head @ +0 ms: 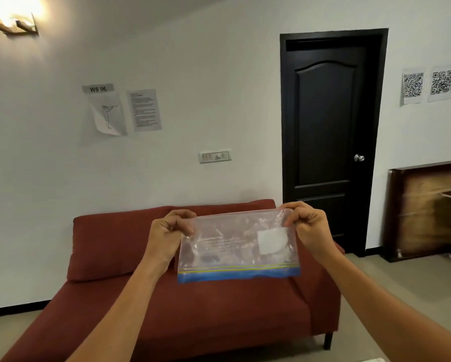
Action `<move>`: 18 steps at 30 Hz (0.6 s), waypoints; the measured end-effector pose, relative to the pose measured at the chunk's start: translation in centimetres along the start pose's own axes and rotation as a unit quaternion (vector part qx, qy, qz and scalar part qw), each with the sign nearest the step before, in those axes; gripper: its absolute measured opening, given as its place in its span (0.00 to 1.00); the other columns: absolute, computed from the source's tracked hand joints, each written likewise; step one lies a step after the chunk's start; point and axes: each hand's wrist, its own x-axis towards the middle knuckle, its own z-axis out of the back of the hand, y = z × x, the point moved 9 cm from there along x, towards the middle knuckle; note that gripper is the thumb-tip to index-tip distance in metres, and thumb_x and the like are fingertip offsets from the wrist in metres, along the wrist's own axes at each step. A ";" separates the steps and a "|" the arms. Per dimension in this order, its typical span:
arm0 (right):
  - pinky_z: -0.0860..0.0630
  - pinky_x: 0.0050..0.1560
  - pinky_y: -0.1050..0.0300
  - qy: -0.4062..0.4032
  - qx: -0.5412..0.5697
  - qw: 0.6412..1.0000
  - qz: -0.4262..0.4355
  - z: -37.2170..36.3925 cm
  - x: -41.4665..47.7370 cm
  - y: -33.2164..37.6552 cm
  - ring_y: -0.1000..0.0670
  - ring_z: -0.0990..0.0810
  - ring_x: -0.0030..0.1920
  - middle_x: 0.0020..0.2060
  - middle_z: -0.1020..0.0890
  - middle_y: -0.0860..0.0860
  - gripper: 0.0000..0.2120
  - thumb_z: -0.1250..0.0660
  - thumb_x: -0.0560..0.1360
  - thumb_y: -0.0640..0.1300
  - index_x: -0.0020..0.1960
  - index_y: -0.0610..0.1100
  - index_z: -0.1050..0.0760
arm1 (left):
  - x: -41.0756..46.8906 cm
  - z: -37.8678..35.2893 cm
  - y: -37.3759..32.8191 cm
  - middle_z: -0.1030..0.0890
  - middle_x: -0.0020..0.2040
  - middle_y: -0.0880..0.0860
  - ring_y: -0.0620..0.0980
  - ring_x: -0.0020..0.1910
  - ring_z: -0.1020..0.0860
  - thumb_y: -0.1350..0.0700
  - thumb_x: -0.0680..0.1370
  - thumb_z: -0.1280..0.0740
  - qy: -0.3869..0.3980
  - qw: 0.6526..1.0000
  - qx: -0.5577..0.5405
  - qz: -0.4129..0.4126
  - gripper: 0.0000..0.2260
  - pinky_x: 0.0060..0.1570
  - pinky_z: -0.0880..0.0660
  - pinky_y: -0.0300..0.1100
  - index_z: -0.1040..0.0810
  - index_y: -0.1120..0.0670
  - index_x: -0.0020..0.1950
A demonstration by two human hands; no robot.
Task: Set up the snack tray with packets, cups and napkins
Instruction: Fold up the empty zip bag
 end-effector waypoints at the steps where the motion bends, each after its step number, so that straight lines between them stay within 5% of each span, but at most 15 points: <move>1: 0.20 0.55 0.54 -0.009 -0.002 1.000 0.005 0.1 0.2 0.0 0.46 0.16 0.51 0.48 0.14 0.47 0.27 0.42 0.65 0.16 0.31 0.45 0.18 | 0.1 -0.1 -0.3 0.15 0.48 0.48 0.45 0.48 0.17 0.83 0.68 0.36 0.012 1.000 0.000 -0.009 0.26 0.46 0.20 0.36 0.18 0.53 0.26; 8: 0.20 0.50 0.54 0.009 0.026 0.998 -0.058 -0.7 0.3 -1.5 0.37 0.17 0.47 0.43 0.16 0.37 0.25 0.46 0.64 0.19 0.31 0.45 0.22 | 0.2 -0.9 0.9 0.15 0.59 0.52 0.51 0.60 0.18 0.76 0.74 0.43 0.115 0.984 -0.102 0.093 0.22 0.53 0.21 0.39 0.13 0.58 0.38; 11: 0.21 0.53 0.51 0.024 0.029 0.996 -0.079 -1.2 0.3 -1.4 0.37 0.18 0.50 0.46 0.17 0.33 0.21 0.48 0.64 0.18 0.32 0.38 0.24 | -0.4 -1.3 1.6 0.16 0.61 0.57 0.56 0.59 0.21 0.62 0.70 0.42 0.171 0.958 -0.154 0.169 0.16 0.55 0.26 0.47 0.14 0.61 0.40; 14: 0.21 0.53 0.54 0.052 0.024 0.995 -0.083 -1.5 0.9 -0.5 0.48 0.17 0.50 0.47 0.17 0.34 0.21 0.48 0.64 0.16 0.31 0.37 0.24 | -0.4 -1.1 1.3 0.14 0.55 0.50 0.52 0.47 0.23 0.46 0.70 0.32 0.227 0.956 0.046 0.178 0.12 0.47 0.30 0.48 0.16 0.54 0.41; 18: 0.21 0.48 0.56 0.134 0.028 0.988 -0.070 -3.8 2.6 1.4 0.50 0.17 0.45 0.44 0.18 0.30 0.19 0.45 0.68 0.14 0.32 0.33 0.23 | 0.1 -3.7 -0.6 0.18 0.54 0.40 0.40 0.51 0.20 0.28 0.58 0.22 0.290 0.886 0.336 0.132 0.36 0.52 0.22 0.40 0.25 0.41 0.60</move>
